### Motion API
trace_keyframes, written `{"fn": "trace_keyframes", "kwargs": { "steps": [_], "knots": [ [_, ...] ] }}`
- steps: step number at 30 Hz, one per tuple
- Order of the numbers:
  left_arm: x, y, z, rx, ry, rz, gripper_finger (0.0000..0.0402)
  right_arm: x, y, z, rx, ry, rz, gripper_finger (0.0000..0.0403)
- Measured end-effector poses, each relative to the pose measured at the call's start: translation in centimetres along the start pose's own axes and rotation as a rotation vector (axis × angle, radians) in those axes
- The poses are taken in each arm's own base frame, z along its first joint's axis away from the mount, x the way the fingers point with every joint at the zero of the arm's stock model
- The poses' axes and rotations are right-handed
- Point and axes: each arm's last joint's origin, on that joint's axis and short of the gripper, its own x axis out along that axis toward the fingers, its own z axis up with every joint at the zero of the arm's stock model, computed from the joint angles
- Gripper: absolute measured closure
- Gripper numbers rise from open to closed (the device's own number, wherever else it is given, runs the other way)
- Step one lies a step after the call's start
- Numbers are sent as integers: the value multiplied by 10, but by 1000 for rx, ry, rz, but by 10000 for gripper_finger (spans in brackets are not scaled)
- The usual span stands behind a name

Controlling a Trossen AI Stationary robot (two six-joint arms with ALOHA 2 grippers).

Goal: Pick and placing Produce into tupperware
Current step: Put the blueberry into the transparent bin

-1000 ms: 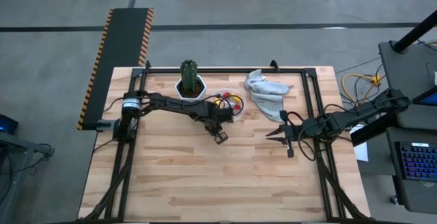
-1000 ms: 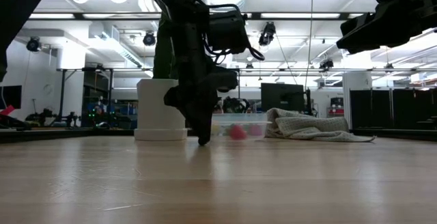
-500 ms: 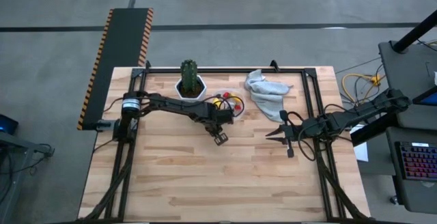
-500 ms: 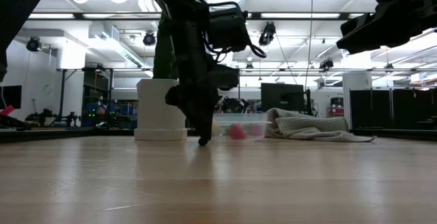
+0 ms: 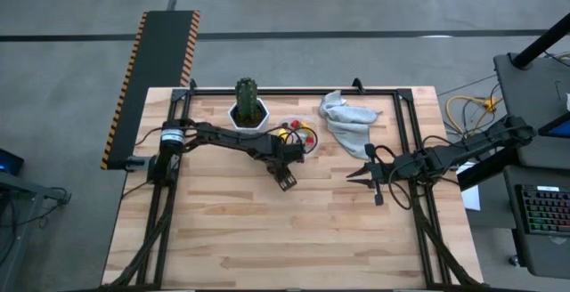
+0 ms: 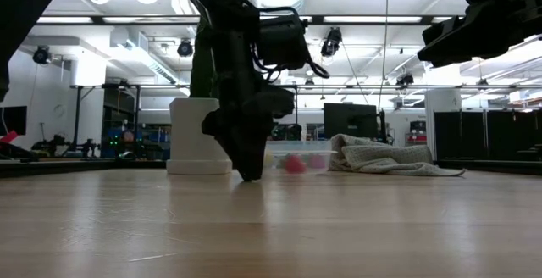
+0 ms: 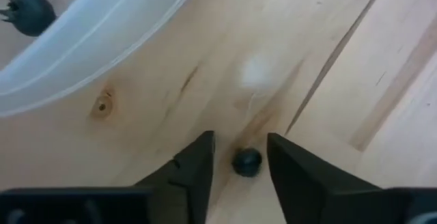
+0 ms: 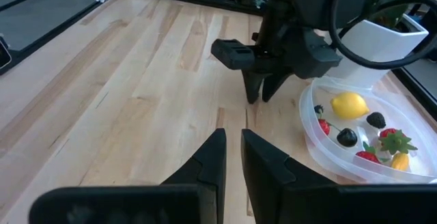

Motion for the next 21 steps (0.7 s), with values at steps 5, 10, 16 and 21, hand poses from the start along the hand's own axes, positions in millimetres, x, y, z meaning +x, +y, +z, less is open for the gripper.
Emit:
{"fn": "trace_keyframes", "kwargs": {
  "steps": [5,10,16,21],
  "knots": [
    [0,0,0,-7,-1,-9,249,0,0,0,0,-1,0,364],
    [0,0,0,-8,0,-10,245,0,0,0,0,-1,0,364],
    [0,0,0,-9,0,-8,245,0,0,0,0,0,0,364],
    [0,0,0,-11,-1,-7,245,0,0,0,-1,-1,0,364]
  ]
}}
